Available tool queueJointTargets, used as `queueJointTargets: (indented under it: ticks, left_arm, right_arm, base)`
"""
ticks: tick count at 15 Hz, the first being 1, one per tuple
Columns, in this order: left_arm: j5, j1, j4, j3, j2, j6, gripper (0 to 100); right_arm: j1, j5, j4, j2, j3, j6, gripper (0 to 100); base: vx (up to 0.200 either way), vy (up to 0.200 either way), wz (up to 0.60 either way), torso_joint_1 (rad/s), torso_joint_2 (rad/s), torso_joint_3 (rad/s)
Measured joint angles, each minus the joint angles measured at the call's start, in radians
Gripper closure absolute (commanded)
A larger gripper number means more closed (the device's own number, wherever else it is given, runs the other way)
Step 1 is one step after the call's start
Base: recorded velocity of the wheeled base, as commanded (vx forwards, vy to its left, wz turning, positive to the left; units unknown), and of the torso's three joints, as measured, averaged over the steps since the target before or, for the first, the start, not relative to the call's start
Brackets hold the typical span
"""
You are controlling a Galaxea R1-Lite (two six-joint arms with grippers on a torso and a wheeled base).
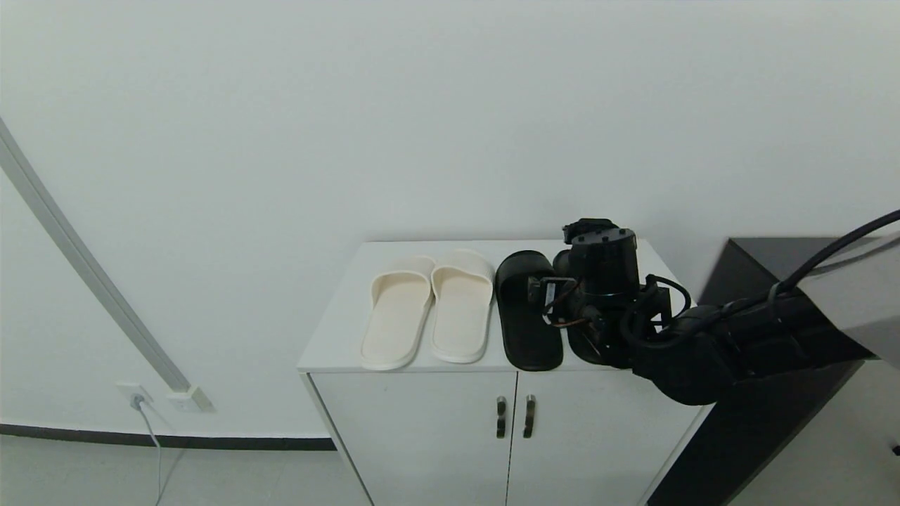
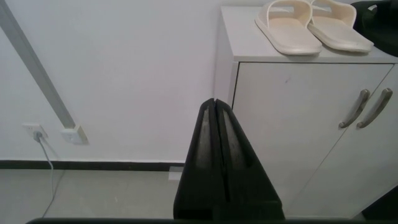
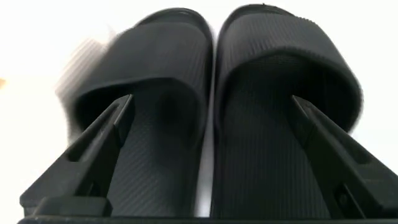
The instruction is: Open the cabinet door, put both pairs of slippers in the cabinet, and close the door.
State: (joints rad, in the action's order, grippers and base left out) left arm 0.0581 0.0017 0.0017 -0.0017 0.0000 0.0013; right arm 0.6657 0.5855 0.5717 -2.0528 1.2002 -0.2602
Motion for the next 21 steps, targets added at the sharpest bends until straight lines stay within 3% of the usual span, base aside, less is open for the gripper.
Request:
queueJointTargets:
  ticks: [9,10,16,21]
  left_arm:
    - [0.0,0.0,0.0,0.0,0.0,0.0,100]
    - [0.0,0.0,0.0,0.0,0.0,0.0,100]
    - [0.0,0.0,0.0,0.0,0.0,-0.001,100]
    - [0.0,0.0,0.0,0.0,0.0,-0.001,100]
  right_arm:
    - [-0.053,-0.003,0.001,-0.162,0.203,0.068,0]
    - [-0.054,-0.003,0.002,-0.171,0.213,0.07,100]
    - [-0.054,0.0,0.002,-0.179,0.218,0.07,100]
    - [-0.041,0.0,0.062,-0.085,0.102,0.1,100]
  base:
    - [0.0,0.0,0.0,0.0,0.0,0.0]
    - [0.0,0.0,0.0,0.0,0.0,0.0]
    - [0.0,0.0,0.0,0.0,0.0,0.0]
    - [0.0,0.0,0.0,0.0,0.0,0.0]
